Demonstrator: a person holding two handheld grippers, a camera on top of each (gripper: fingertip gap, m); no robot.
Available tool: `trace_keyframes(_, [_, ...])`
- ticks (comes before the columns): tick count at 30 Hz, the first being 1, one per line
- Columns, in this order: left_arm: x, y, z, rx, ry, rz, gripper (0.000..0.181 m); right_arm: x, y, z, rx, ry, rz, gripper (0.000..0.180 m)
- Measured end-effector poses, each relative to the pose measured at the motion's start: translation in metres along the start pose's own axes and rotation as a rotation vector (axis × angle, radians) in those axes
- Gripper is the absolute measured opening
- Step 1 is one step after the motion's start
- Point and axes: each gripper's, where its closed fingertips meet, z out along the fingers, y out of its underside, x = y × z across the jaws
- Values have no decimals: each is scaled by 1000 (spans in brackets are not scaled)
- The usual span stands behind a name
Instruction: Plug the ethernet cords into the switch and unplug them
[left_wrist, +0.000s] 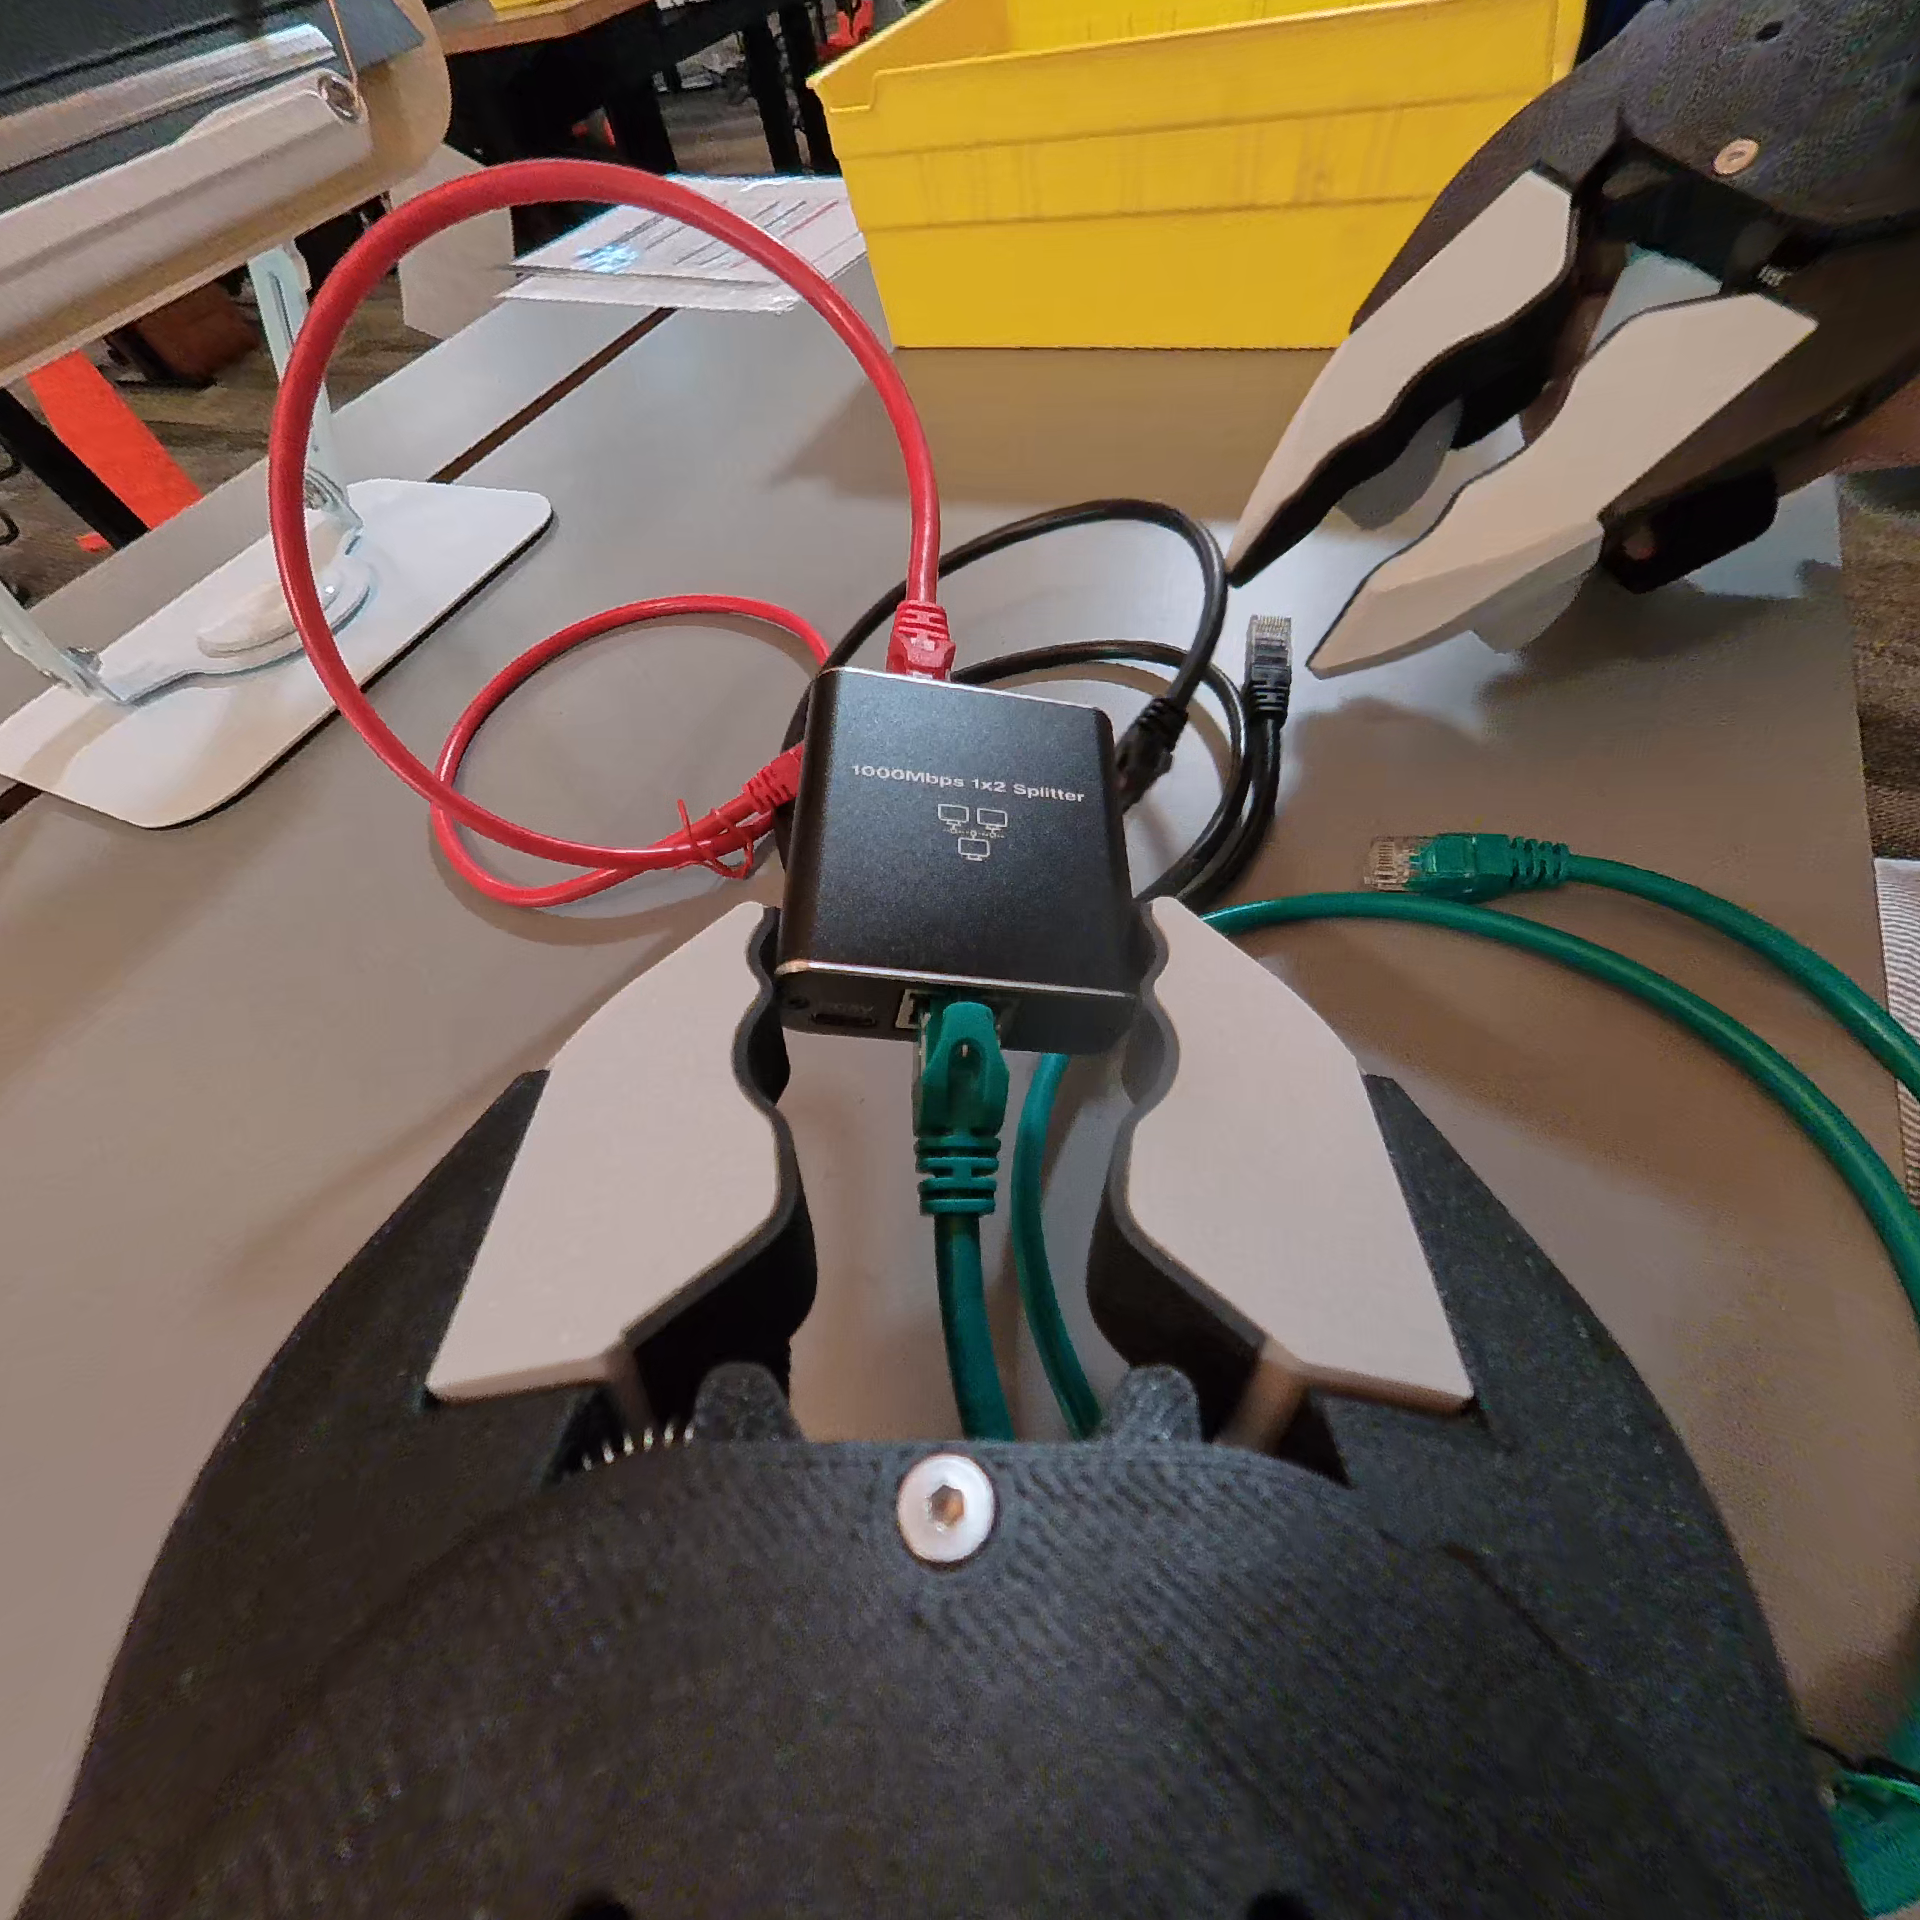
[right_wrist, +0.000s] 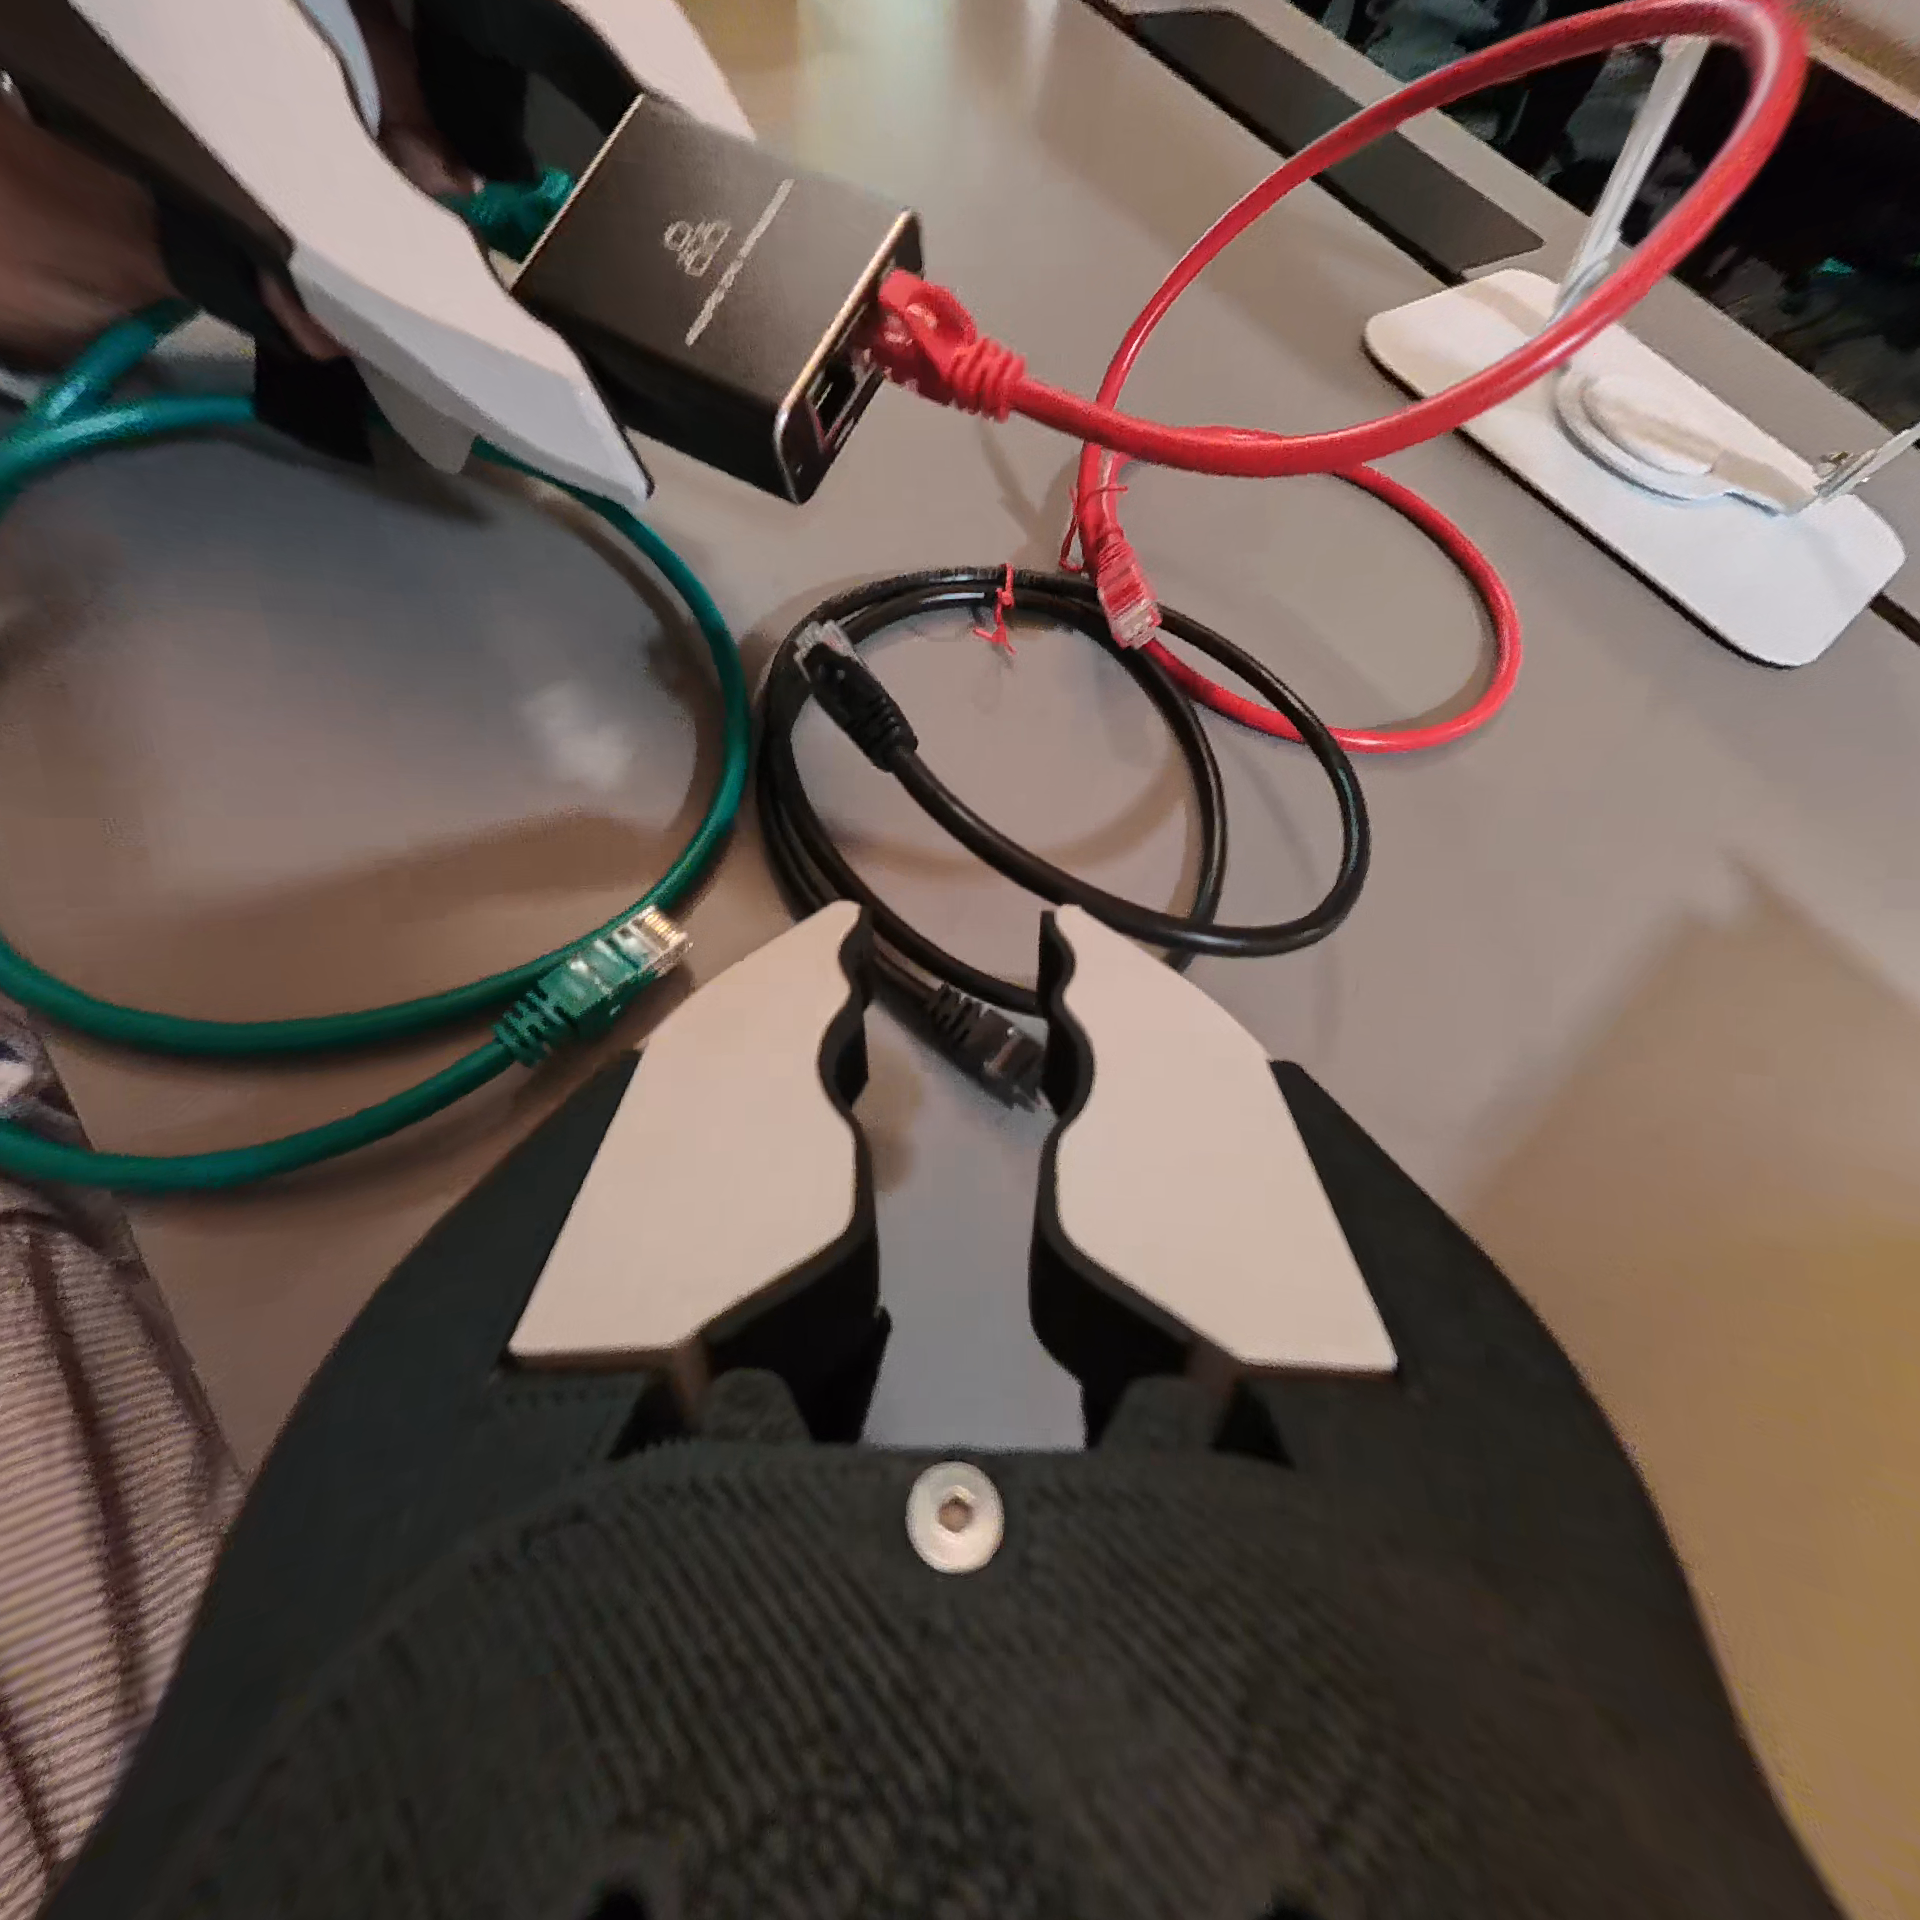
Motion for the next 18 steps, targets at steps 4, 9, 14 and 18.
trace_keyframes(4, [0,0,0,-3,-3,-1,63,7,-10,7,62,-31,76,33])
trace_keyframes(9, [-1,1,0,-3,-8,-2,63,24,-25,12,150,-32,152,41])
trace_keyframes(14, [-1,1,1,-5,-11,0,63,26,-44,11,267,-122,260,43])
trace_keyframes(18, [-1,1,0,-5,-13,3,63,24,-57,3,386,-275,453,47])
